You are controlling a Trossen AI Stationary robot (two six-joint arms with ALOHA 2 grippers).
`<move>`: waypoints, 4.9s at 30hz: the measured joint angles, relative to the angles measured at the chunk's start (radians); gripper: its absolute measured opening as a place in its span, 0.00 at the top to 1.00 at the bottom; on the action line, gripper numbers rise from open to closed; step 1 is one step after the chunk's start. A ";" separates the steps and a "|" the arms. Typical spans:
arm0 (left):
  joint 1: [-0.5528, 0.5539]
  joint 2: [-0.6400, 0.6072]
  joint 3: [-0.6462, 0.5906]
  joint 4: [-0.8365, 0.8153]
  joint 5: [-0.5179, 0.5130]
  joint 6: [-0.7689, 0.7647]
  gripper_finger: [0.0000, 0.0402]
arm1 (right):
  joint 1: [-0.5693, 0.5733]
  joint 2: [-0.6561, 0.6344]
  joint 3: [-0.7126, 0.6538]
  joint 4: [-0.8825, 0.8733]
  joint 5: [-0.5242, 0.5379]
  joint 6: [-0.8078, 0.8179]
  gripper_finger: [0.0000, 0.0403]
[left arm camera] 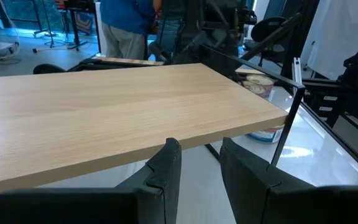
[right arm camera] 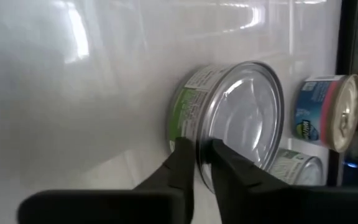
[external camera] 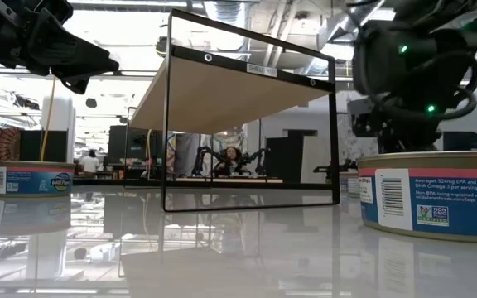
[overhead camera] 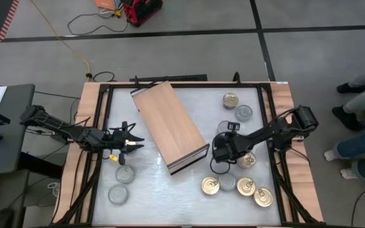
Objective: Stack canned seafood by type on shelf
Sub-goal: Put the green tuna can on the shelf
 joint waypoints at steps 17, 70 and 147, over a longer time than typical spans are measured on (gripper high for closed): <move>0.000 0.000 0.000 0.001 -0.005 0.000 0.74 | 0.159 -0.023 0.000 0.047 -0.035 0.023 0.87; 0.000 0.000 0.000 0.003 -0.015 0.000 0.74 | -0.392 -0.245 -0.009 0.128 -0.659 -0.311 0.75; 0.000 0.000 0.000 0.012 -0.009 0.027 0.74 | -0.485 -0.239 0.088 -0.194 -0.484 -0.620 0.28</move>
